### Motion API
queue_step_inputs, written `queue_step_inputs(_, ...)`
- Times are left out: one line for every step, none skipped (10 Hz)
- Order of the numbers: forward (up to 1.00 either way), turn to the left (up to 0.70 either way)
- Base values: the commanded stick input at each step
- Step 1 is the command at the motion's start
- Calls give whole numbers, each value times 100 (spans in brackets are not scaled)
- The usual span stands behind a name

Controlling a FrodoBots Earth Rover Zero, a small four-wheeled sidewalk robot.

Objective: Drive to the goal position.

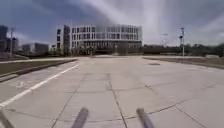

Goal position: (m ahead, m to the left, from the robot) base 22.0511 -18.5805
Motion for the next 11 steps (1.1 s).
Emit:
queue_step_inputs(70,0)
queue_step_inputs(70,0)
queue_step_inputs(70,0)
queue_step_inputs(70,0)
queue_step_inputs(70,0)
queue_step_inputs(70,0)
queue_step_inputs(70,0)
queue_step_inputs(68,0)
queue_step_inputs(50,0)
queue_step_inputs(50,0)
queue_step_inputs(50,0)
